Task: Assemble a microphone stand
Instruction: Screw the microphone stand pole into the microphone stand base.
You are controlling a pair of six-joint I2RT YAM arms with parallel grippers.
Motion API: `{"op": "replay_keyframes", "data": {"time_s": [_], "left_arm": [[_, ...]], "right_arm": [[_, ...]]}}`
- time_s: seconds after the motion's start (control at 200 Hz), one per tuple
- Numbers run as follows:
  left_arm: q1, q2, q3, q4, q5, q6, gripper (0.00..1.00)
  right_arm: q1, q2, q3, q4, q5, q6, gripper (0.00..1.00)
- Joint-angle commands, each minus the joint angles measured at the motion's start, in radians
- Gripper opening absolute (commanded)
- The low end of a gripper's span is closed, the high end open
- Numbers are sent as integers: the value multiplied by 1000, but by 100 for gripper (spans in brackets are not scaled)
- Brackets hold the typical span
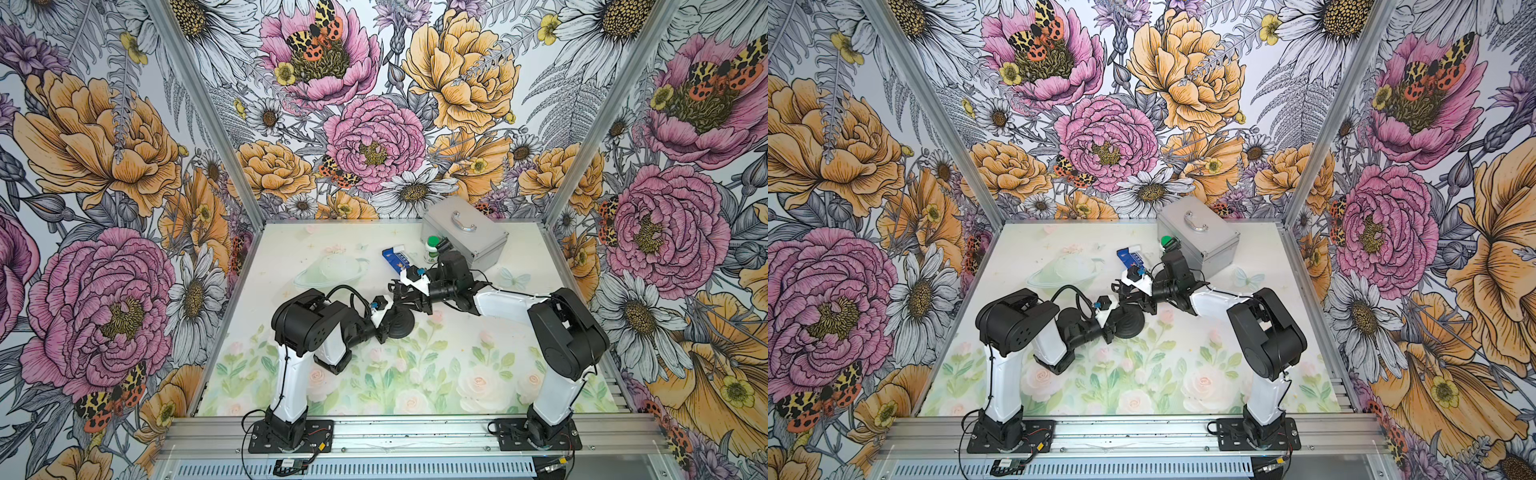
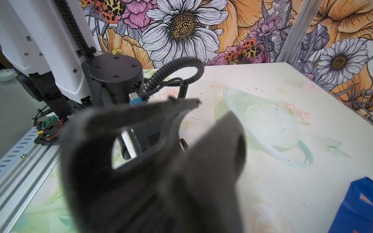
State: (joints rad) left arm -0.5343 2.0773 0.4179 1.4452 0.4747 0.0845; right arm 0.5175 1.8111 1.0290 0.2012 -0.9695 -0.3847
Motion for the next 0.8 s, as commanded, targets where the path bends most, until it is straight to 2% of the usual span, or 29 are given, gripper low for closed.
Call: {"op": "replay_keyframes", "data": {"time_s": [0.0,0.105,0.205,0.245,0.3,0.355,0.43,0.465,0.51,0.585,0.635,0.695,0.781,0.796], "left_arm": [[-4,32,2,-34,18,-12,20],[-4,32,2,-33,18,-13,20],[-4,33,4,-33,19,-15,20],[-4,32,3,-33,18,-15,20],[-3,32,2,-34,16,-15,20],[-2,30,2,-34,16,-15,20],[-2,32,4,-33,16,-15,20],[-2,32,2,-32,16,-14,20],[-2,32,5,-33,18,-14,20],[-3,33,5,-34,21,-17,20],[-3,32,4,-33,21,-17,20],[-3,30,2,-34,20,-17,20],[-2,28,1,-33,19,-18,20],[-2,27,1,-33,19,-18,20]], "right_arm": [[-1,6,28,-9,-45,0,26],[-3,2,28,-5,-4,11,17],[-3,11,15,59,65,95,0],[0,19,-7,123,98,148,0],[9,18,-85,312,203,270,0],[32,3,-210,563,413,393,0],[107,-29,-362,789,814,471,0],[161,-41,-410,837,1026,474,0],[224,-48,-439,857,1215,458,0],[324,-35,-444,850,1422,451,0],[356,-15,-437,851,1464,451,0],[368,4,-428,847,1432,448,0],[354,3,-426,846,1254,397,0],[348,-2,-428,842,1205,385,6]]}}
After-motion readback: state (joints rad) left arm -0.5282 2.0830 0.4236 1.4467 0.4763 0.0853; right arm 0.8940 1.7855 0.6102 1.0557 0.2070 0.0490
